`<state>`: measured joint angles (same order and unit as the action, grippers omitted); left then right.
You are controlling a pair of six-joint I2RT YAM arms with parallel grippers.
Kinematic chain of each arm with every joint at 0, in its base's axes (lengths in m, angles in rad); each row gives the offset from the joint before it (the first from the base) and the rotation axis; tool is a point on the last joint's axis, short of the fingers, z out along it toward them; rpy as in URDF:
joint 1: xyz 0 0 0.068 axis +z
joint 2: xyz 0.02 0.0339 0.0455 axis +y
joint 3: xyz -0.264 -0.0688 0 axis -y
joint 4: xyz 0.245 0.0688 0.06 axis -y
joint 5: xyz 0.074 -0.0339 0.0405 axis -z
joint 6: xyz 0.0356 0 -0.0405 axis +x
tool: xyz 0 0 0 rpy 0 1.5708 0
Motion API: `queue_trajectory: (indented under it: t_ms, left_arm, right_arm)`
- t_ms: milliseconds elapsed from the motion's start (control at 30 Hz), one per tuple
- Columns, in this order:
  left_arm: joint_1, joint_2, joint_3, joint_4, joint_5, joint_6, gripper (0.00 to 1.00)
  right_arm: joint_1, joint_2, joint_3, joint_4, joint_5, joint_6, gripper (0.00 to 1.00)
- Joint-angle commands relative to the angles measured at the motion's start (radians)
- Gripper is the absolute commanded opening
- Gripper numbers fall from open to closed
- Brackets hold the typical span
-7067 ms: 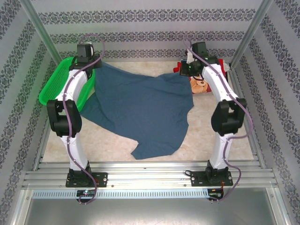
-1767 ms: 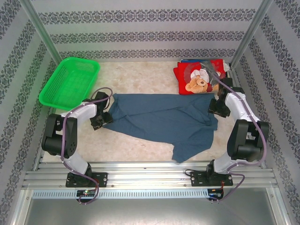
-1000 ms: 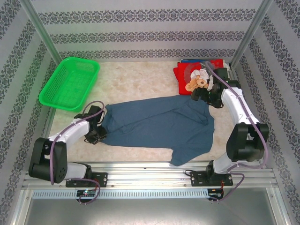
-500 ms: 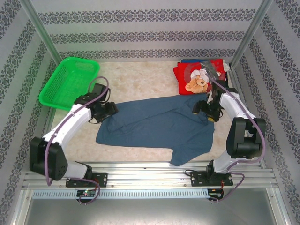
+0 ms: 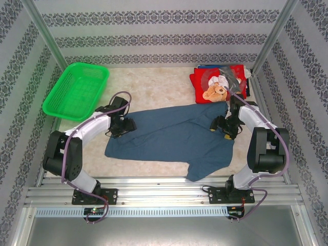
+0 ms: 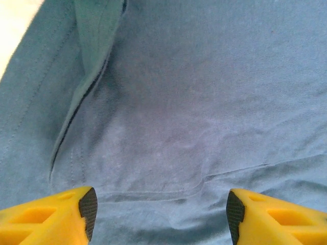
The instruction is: Fold and stack the t-shirts
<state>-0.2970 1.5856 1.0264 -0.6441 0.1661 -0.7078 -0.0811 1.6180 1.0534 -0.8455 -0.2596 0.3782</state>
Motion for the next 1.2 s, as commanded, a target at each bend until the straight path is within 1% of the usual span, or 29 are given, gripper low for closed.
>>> queue_trajectory:
  t_ms: [0, 167, 333, 500, 667, 900, 1000, 1167]
  left_arm:
    - [-0.022, 0.042, -0.006, 0.020, 0.018, -0.007, 0.68]
    - [-0.022, 0.046, -0.042, 0.082, 0.019, -0.043, 0.67]
    - [-0.025, 0.041, -0.057, 0.132, 0.018, -0.059, 0.66]
    - [-0.025, 0.037, -0.088, 0.172, 0.029, -0.068, 0.66]
    - [-0.024, 0.048, -0.107, 0.198, 0.038, -0.084, 0.65]
    - [-0.025, 0.047, -0.106, 0.172, 0.014, -0.081, 0.63]
    - [-0.025, 0.043, -0.073, 0.079, -0.011, -0.078, 0.62]
    - [-0.024, -0.034, -0.040, -0.094, -0.064, -0.077, 0.63]
  right_arm:
    - [-0.006, 0.017, -0.009, 0.006, 0.016, 0.003, 0.73]
    - [-0.019, 0.033, -0.016, 0.020, 0.026, 0.008, 0.71]
    - [-0.068, -0.012, -0.055, 0.047, 0.004, 0.046, 0.71]
    - [-0.111, -0.050, -0.106, 0.108, -0.070, 0.115, 0.72]
    - [-0.117, -0.023, -0.109, 0.162, -0.136, 0.166, 0.70]
    - [-0.117, -0.041, -0.090, 0.159, -0.172, 0.190, 0.69]
    - [-0.118, -0.047, -0.087, 0.146, -0.176, 0.186, 0.68]
    - [-0.116, -0.061, -0.074, 0.128, -0.182, 0.179, 0.68]
